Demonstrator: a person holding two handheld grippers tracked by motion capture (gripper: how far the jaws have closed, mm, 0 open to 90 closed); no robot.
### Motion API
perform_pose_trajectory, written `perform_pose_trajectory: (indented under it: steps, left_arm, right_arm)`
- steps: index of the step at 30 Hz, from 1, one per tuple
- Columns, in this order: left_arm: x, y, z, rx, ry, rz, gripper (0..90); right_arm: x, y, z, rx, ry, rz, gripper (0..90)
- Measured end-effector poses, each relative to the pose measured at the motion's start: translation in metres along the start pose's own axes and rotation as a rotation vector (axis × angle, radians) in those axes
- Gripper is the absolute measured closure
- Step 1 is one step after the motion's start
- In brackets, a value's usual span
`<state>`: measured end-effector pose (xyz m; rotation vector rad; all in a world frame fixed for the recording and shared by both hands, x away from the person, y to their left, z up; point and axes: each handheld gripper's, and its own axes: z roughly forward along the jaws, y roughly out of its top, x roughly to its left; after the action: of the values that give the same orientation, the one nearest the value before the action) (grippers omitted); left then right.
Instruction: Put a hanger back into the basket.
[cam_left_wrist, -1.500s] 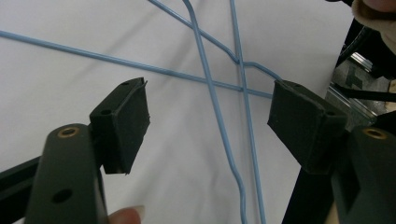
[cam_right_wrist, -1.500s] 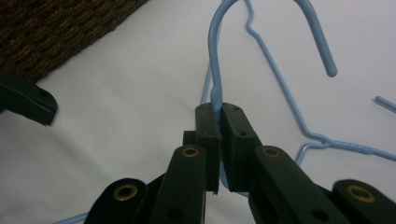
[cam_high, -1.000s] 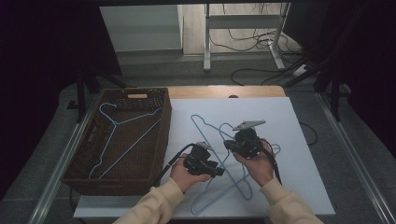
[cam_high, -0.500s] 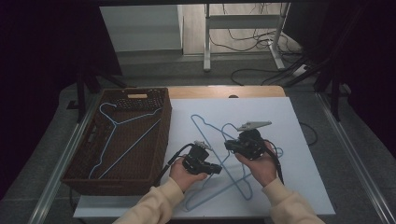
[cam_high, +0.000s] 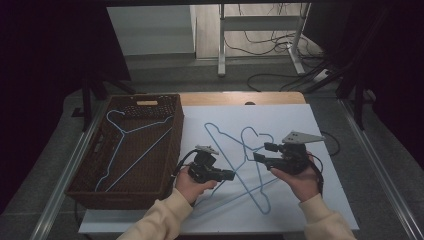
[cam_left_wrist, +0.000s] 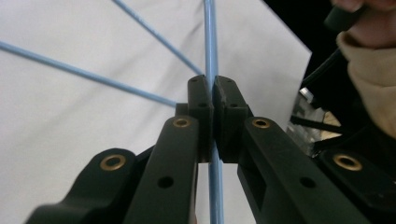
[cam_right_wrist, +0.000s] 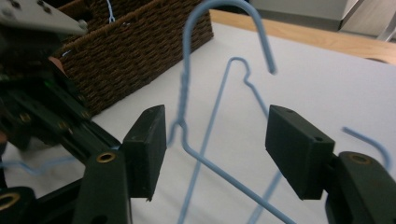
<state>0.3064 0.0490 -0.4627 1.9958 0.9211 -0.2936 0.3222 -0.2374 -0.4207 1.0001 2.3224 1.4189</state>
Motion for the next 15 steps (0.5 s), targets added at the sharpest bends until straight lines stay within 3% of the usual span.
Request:
perform_pose_trajectory:
  steps: [3,7,15]
  left_arm:
    - [-0.002,0.002,-0.007,-0.018,-0.007,0.002,86.1]
    - [-0.004,0.005,-0.015,-0.037,-0.02,0.003,86.1]
    - [-0.012,0.011,-0.028,-0.066,-0.022,0.029,86.0]
  right_arm:
    - [-0.005,-0.006,-0.012,-0.011,-0.02,-0.009,34.1]
    - [-0.012,-0.015,-0.024,-0.029,-0.024,0.016,31.7]
    - [-0.023,-0.027,-0.036,-0.045,-0.059,0.037,31.5]
